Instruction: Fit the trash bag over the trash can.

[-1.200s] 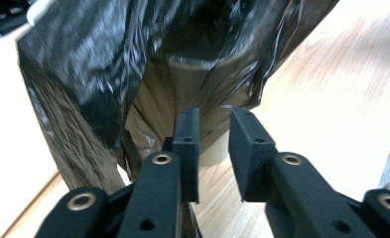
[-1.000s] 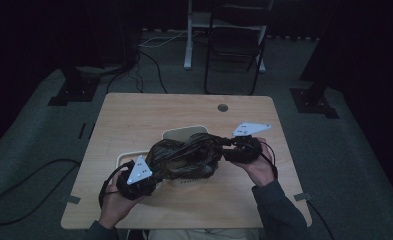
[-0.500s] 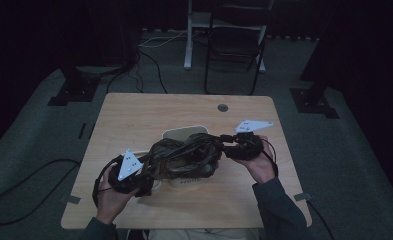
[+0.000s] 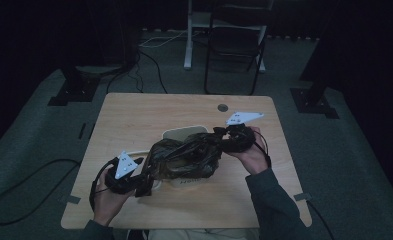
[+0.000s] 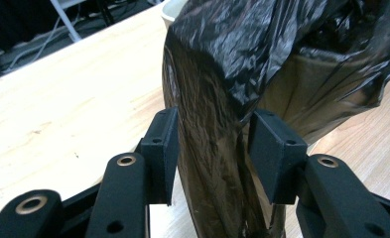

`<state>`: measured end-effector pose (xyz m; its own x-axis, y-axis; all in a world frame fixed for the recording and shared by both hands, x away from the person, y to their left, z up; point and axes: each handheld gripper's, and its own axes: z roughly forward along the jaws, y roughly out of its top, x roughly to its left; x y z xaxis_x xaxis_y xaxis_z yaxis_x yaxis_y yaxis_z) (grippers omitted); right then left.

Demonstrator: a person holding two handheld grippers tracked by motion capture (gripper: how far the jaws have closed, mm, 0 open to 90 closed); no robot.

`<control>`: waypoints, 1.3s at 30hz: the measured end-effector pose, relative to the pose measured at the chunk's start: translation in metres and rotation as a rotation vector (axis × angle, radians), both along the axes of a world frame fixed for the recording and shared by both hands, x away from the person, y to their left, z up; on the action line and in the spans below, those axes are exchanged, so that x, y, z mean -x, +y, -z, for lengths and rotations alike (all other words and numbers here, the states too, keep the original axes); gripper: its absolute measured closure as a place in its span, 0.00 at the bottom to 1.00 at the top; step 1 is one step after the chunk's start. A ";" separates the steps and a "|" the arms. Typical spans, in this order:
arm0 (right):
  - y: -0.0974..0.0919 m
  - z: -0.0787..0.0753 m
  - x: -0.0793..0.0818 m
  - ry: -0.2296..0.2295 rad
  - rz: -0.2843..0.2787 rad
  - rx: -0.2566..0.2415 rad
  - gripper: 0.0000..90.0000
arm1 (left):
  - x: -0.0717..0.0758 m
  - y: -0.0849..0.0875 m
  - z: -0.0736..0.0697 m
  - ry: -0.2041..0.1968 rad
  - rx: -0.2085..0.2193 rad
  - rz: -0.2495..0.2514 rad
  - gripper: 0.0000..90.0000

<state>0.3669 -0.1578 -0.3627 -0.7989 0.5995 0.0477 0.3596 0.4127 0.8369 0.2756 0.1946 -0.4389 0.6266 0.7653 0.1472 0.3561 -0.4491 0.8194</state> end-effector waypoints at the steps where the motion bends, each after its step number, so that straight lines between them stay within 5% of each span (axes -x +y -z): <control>1: 0.002 0.000 -0.001 -0.001 -0.005 0.003 0.55 | -0.001 0.000 0.001 0.001 0.002 0.000 0.62; 15: 0.007 -0.015 -0.005 -0.037 -0.030 0.003 0.51 | -0.008 0.003 0.005 0.033 0.033 0.009 0.61; 22: 0.018 0.002 -0.014 0.012 -0.061 0.053 0.50 | -0.015 0.003 0.013 0.072 0.024 0.004 0.64; 27: 0.018 0.008 -0.018 0.007 -0.032 0.076 0.74 | -0.019 0.002 0.010 0.070 0.015 0.006 1.00; 31: 0.011 0.007 -0.022 0.017 0.014 0.075 0.92 | -0.023 -0.001 0.001 0.051 0.022 0.011 1.00; 39: -0.001 0.011 -0.030 0.036 0.073 0.074 0.93 | -0.043 -0.007 -0.020 0.014 -0.017 0.000 1.00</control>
